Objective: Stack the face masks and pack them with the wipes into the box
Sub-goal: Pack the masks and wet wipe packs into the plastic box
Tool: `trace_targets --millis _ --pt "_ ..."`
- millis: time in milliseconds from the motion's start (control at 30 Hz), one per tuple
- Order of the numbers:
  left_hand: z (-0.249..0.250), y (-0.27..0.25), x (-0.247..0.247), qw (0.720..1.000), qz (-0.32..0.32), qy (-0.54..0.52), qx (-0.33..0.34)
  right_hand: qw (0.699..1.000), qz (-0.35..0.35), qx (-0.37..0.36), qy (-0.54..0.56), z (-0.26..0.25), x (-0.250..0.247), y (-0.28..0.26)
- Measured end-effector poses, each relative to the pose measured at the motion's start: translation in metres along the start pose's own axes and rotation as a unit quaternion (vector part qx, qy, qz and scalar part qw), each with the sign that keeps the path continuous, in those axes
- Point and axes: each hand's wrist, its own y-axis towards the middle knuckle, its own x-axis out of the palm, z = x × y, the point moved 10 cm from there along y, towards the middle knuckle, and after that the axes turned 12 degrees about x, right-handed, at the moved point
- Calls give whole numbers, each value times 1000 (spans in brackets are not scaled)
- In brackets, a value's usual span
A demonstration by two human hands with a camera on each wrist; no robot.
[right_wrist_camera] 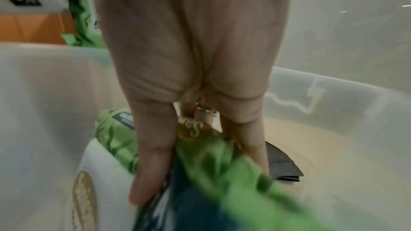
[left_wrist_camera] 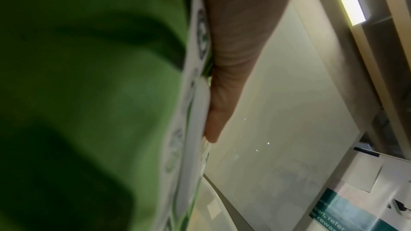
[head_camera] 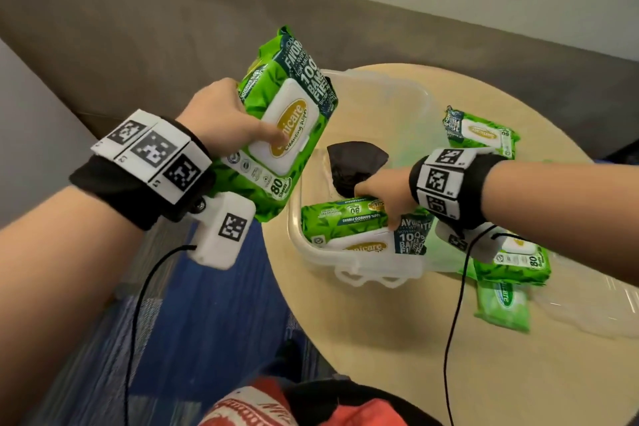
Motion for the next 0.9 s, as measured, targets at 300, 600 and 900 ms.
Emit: trace_targets --millis 300,600,900 --pt "8 7 3 1000 -22 14 9 975 -85 -64 -194 -31 38 19" --pt "101 22 5 989 -10 18 148 985 -134 -69 -88 -9 25 18" --pt "101 40 87 984 -64 55 156 974 -38 136 176 79 3 53"
